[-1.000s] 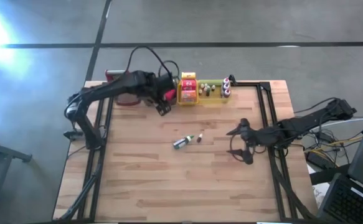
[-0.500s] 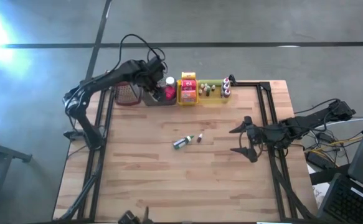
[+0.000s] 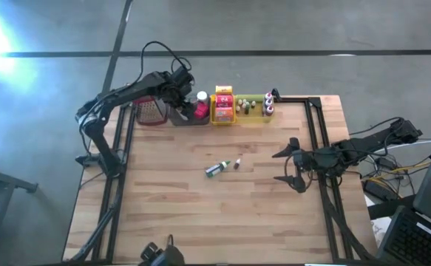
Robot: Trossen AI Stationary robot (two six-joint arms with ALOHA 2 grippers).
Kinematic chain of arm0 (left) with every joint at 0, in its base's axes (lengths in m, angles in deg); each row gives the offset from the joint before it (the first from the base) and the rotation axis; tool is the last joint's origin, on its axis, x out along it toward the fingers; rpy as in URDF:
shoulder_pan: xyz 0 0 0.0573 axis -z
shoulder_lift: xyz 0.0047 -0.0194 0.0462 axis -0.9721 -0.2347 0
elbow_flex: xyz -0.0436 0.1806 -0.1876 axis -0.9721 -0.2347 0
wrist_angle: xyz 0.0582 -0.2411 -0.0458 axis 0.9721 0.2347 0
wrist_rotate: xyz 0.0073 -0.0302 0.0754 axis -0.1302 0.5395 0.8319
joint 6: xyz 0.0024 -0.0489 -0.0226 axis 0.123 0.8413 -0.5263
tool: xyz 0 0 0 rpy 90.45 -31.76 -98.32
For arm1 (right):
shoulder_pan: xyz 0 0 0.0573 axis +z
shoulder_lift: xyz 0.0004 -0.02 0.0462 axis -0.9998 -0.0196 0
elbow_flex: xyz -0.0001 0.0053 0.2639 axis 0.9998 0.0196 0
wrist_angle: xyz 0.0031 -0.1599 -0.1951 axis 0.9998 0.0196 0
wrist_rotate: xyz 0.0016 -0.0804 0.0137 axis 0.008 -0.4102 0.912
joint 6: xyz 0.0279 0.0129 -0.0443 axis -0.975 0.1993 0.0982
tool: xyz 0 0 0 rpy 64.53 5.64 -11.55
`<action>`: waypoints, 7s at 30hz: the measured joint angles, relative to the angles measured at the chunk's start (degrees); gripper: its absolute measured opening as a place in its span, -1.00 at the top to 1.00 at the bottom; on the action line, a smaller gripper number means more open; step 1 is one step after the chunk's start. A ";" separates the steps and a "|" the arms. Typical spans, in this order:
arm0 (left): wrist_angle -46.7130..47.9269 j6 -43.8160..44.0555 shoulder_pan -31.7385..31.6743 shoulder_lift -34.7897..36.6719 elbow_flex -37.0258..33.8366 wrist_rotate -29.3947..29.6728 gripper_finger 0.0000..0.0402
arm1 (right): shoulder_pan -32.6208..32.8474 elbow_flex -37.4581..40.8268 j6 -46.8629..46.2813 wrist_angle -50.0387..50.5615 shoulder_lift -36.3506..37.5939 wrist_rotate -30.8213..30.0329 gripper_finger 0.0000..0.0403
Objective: Pick & Place Kitchen Items
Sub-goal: Put the gold seasoning bottle into the black bin, then put the large green food coloring bottle into the light yellow bin
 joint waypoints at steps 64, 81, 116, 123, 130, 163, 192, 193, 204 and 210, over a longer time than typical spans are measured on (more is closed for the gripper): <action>20.92 3.23 13.74 1.21 21.66 3.77 -0.78 | -0.04 -0.07 2.32 -3.11 -1.31 -1.40 -0.91; 6.72 18.57 44.04 1.29 9.31 12.18 -0.77 | -0.04 -0.07 4.25 -3.96 -3.90 -4.64 -0.91; -5.97 22.11 41.64 -13.05 0.07 3.79 -0.76 | 0.00 -0.07 4.27 -5.25 -3.91 -5.07 -0.91; -5.88 22.11 41.70 -16.16 0.07 3.00 -0.76 | 0.00 -0.07 4.50 -5.25 -3.91 -5.07 -0.91; -6.28 20.42 42.58 -18.48 0.07 2.97 -0.75 | 0.00 -0.04 6.31 -5.25 -3.91 -5.85 -0.91; -7.62 16.08 42.93 -18.60 0.07 3.67 0.12 | 0.00 -0.04 4.92 -5.29 -3.91 -6.04 -0.91; -58.08 2.06 45.38 -8.08 -12.99 -1.39 0.16 | -0.02 -0.25 -2.25 -3.93 -4.60 -4.84 -0.91; -56.68 1.23 45.27 -8.09 -12.53 -1.46 0.16 | -0.08 -1.06 -3.04 -2.49 -4.89 -4.23 -0.91; -49.31 -5.07 44.25 -8.37 -5.06 -1.51 0.16 | -2.28 -12.15 -4.79 10.53 -12.49 -1.16 -0.91; -47.45 -8.71 44.22 -8.71 -3.20 -1.45 0.16 | -3.67 -16.21 -3.21 11.60 -15.17 -0.55 -0.91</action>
